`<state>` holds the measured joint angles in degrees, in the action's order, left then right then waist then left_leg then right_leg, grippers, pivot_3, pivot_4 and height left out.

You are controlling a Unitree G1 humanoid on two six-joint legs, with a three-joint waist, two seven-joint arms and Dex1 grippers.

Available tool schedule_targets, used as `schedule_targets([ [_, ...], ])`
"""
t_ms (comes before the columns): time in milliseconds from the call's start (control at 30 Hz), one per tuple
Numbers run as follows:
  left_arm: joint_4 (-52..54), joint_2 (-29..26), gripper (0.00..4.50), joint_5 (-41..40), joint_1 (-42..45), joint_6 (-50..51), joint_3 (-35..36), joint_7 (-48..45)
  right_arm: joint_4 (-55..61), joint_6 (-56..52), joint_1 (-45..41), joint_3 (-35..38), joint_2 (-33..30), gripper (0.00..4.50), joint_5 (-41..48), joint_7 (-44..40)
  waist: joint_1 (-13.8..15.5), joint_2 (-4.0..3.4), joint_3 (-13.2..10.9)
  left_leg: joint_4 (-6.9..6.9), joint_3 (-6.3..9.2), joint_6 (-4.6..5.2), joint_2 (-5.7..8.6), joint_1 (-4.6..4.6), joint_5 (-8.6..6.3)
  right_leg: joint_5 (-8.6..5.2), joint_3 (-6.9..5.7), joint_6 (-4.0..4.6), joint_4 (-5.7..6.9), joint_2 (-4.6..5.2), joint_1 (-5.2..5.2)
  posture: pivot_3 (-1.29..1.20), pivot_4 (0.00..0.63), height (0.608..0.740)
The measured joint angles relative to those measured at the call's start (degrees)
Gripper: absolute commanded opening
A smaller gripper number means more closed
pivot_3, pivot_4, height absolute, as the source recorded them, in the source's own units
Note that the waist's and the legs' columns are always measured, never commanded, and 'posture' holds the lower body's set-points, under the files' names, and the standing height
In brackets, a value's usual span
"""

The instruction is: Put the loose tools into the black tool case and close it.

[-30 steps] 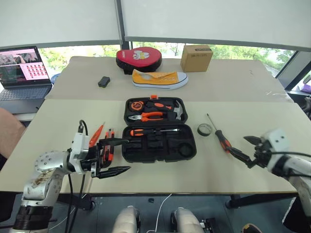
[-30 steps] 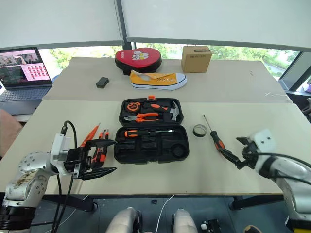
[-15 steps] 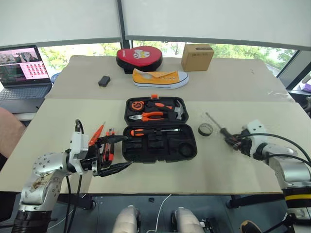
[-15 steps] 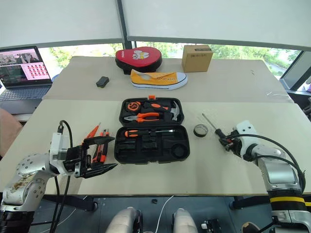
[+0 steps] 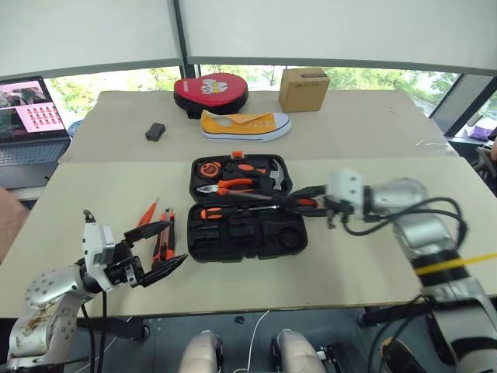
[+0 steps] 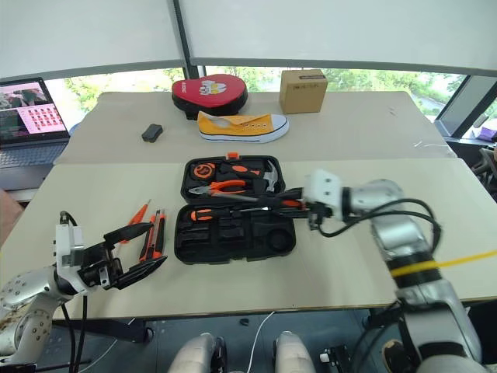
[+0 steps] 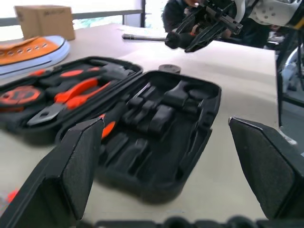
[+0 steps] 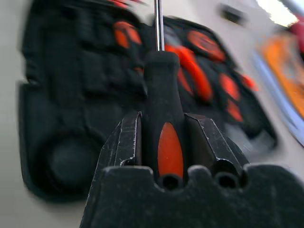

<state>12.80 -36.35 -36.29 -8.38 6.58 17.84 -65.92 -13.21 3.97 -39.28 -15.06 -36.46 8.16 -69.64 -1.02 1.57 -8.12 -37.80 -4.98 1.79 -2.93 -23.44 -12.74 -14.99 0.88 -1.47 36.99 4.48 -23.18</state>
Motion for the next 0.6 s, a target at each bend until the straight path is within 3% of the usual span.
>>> schedule_targets([
  [200,0.88,0.13,4.50,0.32,-1.90,-0.30,-0.05,0.87,-6.71,0.23,-3.99,-6.81,4.03,1.03,-7.32,-1.06,1.03,0.03,-0.02,-0.03,-0.04,-0.01,0.07,-0.07,0.00,0.01,-0.02,0.02,-0.02,0.14,-0.04,0.00,0.150,0.740],
  [600,2.48,0.44,4.50,0.80,-3.93,-0.51,-0.15,2.34,-14.73,3.04,-7.97,-6.79,5.92,1.03,-11.02,-0.34,0.28,0.03,-0.01,0.00,-0.04,-0.03,-0.01,0.07,-0.01,0.01,-0.02,0.05,0.04,0.06,0.02,0.00,0.150,0.740],
])
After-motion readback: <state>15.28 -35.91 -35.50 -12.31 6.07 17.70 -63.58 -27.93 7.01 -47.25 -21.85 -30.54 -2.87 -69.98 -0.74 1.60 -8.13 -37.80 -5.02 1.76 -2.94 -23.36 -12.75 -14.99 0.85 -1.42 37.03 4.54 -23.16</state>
